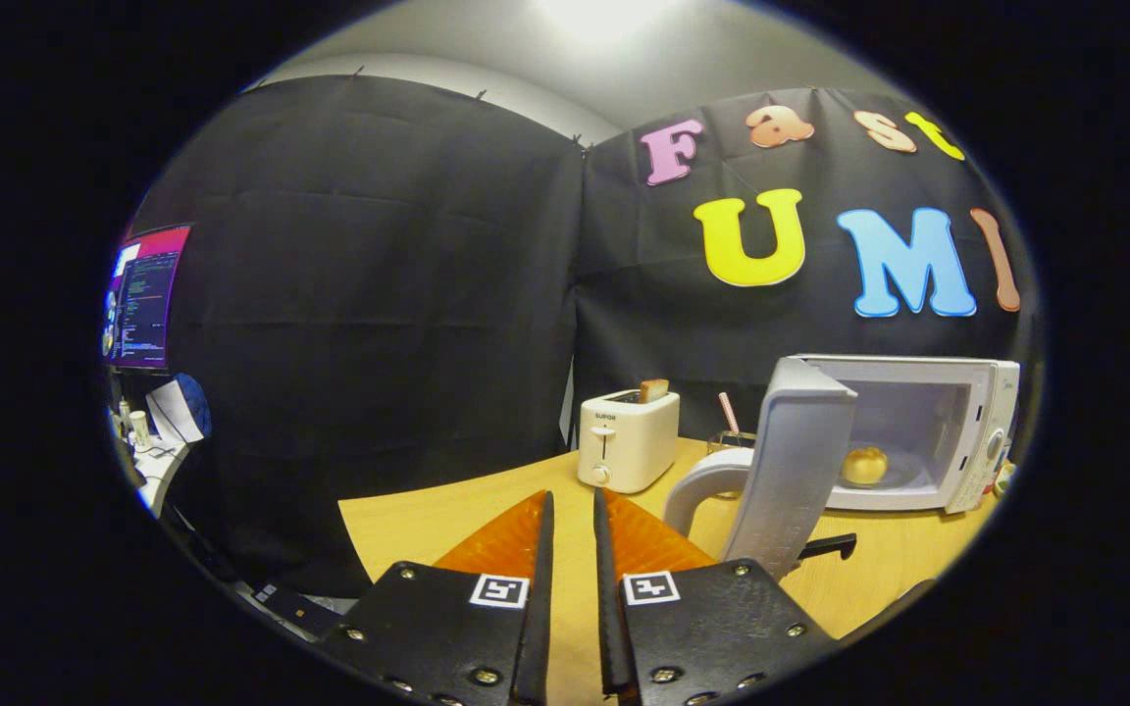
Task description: Open the microwave, put the food inside, and close the microwave door.
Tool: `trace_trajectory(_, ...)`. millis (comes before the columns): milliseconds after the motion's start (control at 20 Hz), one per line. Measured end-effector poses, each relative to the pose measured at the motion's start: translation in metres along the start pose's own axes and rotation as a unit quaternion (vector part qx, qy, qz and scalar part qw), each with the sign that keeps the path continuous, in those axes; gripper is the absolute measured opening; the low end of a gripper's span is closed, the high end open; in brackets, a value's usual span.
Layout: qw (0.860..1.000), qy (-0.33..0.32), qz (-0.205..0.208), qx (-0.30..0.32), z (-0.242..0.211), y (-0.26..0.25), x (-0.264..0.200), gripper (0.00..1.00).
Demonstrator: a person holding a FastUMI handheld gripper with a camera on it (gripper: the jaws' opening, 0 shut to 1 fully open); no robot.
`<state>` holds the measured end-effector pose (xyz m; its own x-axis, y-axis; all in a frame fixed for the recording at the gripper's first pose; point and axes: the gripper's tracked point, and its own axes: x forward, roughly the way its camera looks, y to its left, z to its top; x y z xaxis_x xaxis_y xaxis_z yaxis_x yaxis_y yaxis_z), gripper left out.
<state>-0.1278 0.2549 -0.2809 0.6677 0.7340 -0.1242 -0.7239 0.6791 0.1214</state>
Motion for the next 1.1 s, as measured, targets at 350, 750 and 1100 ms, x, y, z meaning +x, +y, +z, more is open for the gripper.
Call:
trace_trajectory(350, 0.998, 0.010, -0.063, -0.018, -0.008, -0.030, 0.003, 0.02)
trace_trajectory(750, 0.992, 0.023, -0.120, -0.006, -0.013, -0.103, -0.022, 0.02)
trace_trajectory(1100, 0.979, 0.035, -0.199, -0.003, -0.020, -0.190, -0.046, 0.02)
